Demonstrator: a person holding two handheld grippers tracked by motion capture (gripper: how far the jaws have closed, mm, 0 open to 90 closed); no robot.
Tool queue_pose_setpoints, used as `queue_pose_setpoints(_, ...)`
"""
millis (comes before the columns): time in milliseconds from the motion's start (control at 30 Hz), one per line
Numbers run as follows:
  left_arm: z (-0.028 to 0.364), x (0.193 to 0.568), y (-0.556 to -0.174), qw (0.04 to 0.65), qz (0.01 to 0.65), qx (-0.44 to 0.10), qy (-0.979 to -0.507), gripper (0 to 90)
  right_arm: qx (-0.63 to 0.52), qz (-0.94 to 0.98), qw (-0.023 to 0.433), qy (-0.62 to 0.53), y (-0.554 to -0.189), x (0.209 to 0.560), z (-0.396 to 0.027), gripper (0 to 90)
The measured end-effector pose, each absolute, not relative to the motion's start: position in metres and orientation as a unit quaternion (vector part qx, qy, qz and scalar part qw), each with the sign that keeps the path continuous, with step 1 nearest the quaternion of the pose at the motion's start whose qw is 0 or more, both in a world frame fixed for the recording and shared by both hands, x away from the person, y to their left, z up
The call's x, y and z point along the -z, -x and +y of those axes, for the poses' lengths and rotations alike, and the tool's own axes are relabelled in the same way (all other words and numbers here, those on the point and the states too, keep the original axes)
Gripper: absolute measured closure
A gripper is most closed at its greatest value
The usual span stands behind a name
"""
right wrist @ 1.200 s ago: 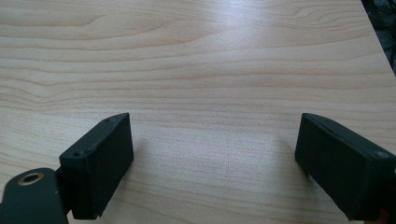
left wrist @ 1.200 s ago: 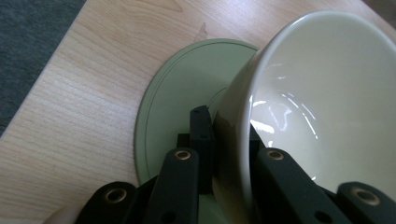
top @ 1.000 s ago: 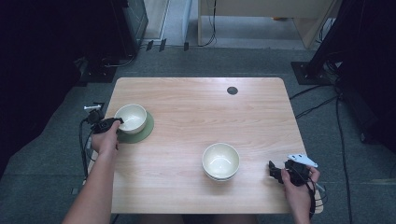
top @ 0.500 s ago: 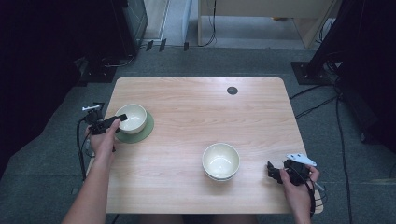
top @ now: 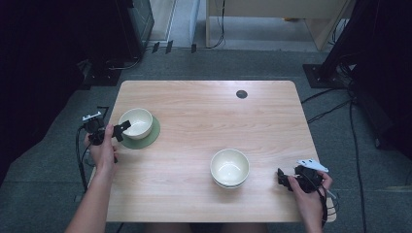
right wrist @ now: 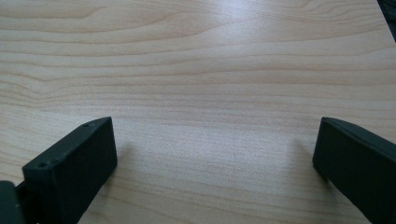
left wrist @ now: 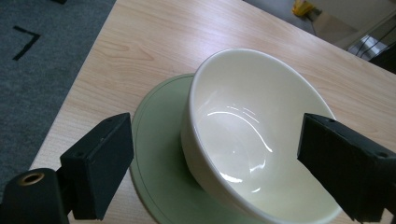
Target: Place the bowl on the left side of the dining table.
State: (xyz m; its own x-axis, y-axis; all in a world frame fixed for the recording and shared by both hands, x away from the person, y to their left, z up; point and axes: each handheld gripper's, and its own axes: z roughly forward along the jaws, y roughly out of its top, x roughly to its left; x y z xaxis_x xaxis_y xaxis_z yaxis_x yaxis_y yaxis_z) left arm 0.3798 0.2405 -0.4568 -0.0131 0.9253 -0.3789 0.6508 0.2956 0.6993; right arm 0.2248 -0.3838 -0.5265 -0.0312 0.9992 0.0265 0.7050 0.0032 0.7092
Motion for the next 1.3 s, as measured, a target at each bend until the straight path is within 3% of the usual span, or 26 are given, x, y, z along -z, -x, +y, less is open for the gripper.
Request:
queue_pose_setpoints(633, 0.234, 0.451, -0.333, 0.432, 0.639, -0.217, -0.598, 10.8, -0.284, 0.658, 0.259, -0.648, -0.225, 0.526, -0.384, 0.0)
queue_pose_setpoints(1300, 0.216, 0.451, -0.291, 0.444, 0.598, -0.230, -0.626, 10.8, -0.283, 0.658, 0.259, -0.648, -0.225, 0.526, -0.384, 0.0)
